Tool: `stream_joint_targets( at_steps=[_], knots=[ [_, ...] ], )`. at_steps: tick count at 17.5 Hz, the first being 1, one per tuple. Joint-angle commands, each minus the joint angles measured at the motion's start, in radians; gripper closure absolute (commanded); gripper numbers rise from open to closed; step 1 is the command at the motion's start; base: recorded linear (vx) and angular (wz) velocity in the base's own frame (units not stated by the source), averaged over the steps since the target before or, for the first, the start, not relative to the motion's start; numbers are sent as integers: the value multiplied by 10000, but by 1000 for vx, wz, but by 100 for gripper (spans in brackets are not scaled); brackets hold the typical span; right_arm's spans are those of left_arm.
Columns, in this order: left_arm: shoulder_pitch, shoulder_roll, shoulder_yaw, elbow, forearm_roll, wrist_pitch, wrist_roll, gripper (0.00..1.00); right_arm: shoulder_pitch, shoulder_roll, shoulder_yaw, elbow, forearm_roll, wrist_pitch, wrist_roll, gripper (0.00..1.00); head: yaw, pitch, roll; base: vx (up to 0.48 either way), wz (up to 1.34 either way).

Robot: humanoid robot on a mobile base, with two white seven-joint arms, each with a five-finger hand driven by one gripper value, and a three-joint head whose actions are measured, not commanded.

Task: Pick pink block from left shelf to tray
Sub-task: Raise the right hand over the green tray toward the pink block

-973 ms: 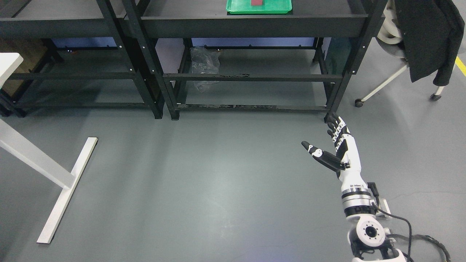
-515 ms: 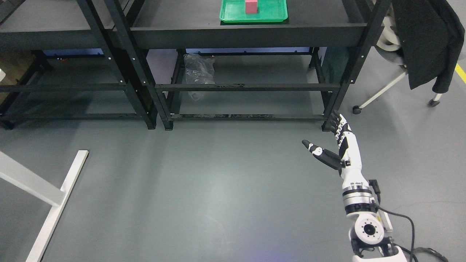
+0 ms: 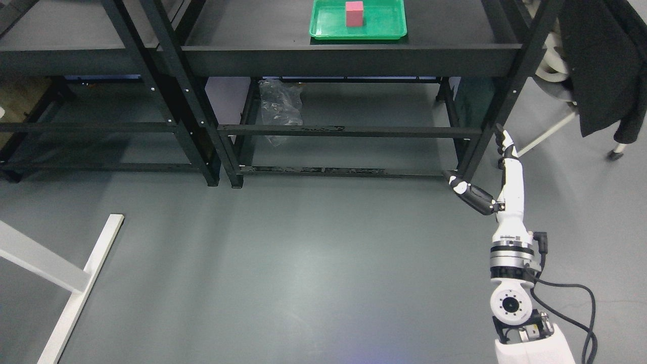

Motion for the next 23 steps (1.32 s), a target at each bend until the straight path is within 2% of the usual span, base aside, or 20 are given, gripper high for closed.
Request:
stream_joint_targets(
  at_steps=[1,5,7,16,18,20,23],
  knots=[
    [199,175,0,-175,0,0,0,0,13,-165,416,4,4868,-197,-195,1,0,0,0,81,288],
    [199,175,0,-175,0,0,0,0,44,151,1597,5,7778,1533,-179,1,0,0,0,100,245],
    [199,175,0,-175,0,0,0,0,105,151,1859,20,8717,1904,-194,1,0,0,0,128,197],
    [199,175,0,-175,0,0,0,0,136,151,1768,20,8995,2058,-271,2,0,0,0,194,85],
    [199,175,0,-175,0,0,0,0,60,151,1738,20,9757,2165,-226,2,0,0,0,226,12],
    [199,175,0,-175,0,0,0,0,29,151,1798,66,11199,2944,-164,2,0,0,0,226,26],
    [199,175,0,-175,0,0,0,0,29,151,1844,81,11374,3132,-164,2,0,0,0,241,0]
  ],
)
